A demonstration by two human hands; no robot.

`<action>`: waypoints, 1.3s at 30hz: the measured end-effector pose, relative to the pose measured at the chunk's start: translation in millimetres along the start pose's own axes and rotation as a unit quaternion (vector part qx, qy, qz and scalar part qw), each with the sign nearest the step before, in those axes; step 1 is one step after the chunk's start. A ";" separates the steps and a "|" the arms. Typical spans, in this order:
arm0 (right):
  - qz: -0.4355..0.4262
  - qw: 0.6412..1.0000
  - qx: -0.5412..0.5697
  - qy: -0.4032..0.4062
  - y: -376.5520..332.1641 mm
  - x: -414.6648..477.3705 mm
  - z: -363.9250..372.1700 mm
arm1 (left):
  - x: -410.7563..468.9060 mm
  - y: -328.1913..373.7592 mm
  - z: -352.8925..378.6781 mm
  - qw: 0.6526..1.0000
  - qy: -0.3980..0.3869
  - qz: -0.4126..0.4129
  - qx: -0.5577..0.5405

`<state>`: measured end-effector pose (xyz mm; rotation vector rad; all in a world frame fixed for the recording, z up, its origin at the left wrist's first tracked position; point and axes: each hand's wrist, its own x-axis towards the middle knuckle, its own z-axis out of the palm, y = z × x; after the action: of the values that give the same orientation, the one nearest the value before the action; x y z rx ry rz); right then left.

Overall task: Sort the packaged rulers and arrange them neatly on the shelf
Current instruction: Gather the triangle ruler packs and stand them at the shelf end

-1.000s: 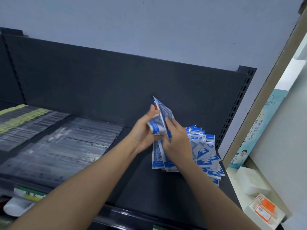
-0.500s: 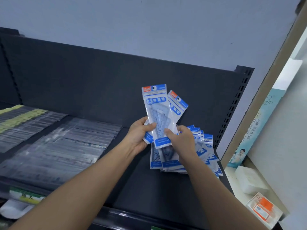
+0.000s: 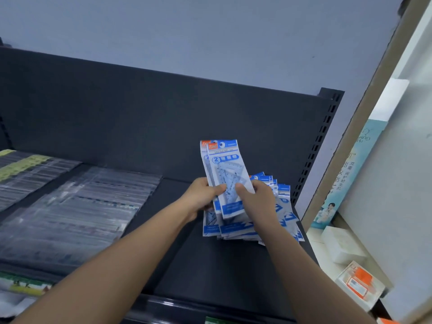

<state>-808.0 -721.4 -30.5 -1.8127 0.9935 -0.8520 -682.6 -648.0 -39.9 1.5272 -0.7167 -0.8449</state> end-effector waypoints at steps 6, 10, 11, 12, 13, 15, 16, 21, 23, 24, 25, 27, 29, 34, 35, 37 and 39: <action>-0.009 0.954 -0.296 0.044 19.7 9.5 -25.6 | 13.7 -21.0 -3.7 0.925 0.060 -0.041 0.372; 0.144 0.952 -0.263 0.060 30.3 22.8 -50.9 | 15.4 -16.8 9.3 0.944 0.043 -0.042 0.325; 0.186 0.960 -0.207 0.043 34.8 24.1 -52.3 | 16.1 -15.2 11.9 0.955 0.032 -0.045 0.291; 0.210 0.964 -0.162 0.031 36.2 22.2 -52.4 | 15.4 -13.1 14.9 0.964 0.022 -0.044 0.263; 0.214 0.968 -0.126 0.028 38.7 22.0 -51.7 | 14.9 -11.7 18.3 0.971 0.011 -0.042 0.234; 0.210 0.976 -0.035 0.037 38.5 22.6 -49.1 | 15.9 -11.9 25.2 0.985 -0.021 -0.043 0.166; 0.214 0.976 0.023 0.040 36.4 22.8 -46.8 | 15.4 -11.8 28.3 0.988 -0.039 -0.044 0.139; 0.253 0.945 0.206 -0.009 30.3 24.4 -40.0 | 20.0 -17.2 28.2 0.995 -0.080 -0.048 0.043; 0.252 0.945 0.206 -0.035 31.8 25.8 -37.3 | 19.1 -18.1 24.2 0.995 -0.086 -0.046 0.028; 0.239 0.952 0.186 -0.050 31.6 26.7 -35.9 | 18.9 -20.0 22.8 0.995 -0.088 -0.044 0.025; 0.217 0.960 0.162 -0.063 30.7 28.0 -34.4 | 18.2 -21.2 21.8 0.995 -0.090 -0.041 0.020; 0.183 0.970 0.127 -0.096 27.9 30.0 -32.1 | 16.1 -22.4 19.9 0.996 -0.084 -0.037 0.004; 0.162 0.970 0.115 -0.137 23.2 30.6 -32.2 | 15.9 -24.1 17.1 0.996 -0.076 -0.037 -0.008; 0.168 0.956 0.134 -0.200 17.6 33.0 -40.1 | 14.6 -23.9 12.9 0.997 -0.066 -0.032 -0.017; 0.176 0.952 0.143 -0.207 16.8 32.5 -40.0 | 13.0 -22.9 12.4 0.997 -0.068 -0.031 -0.016; 0.177 0.948 0.155 -0.214 15.4 32.9 -39.2 | 12.0 -22.5 12.1 0.997 -0.071 -0.030 -0.008; 0.163 0.947 0.154 -0.231 11.4 33.5 -37.2 | 12.7 -23.3 10.1 0.997 -0.069 -0.035 -0.011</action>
<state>-827.9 -767.9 -21.6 -1.4328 0.7713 -0.3299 -684.6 -661.3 -64.9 1.4913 -0.7542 -1.0146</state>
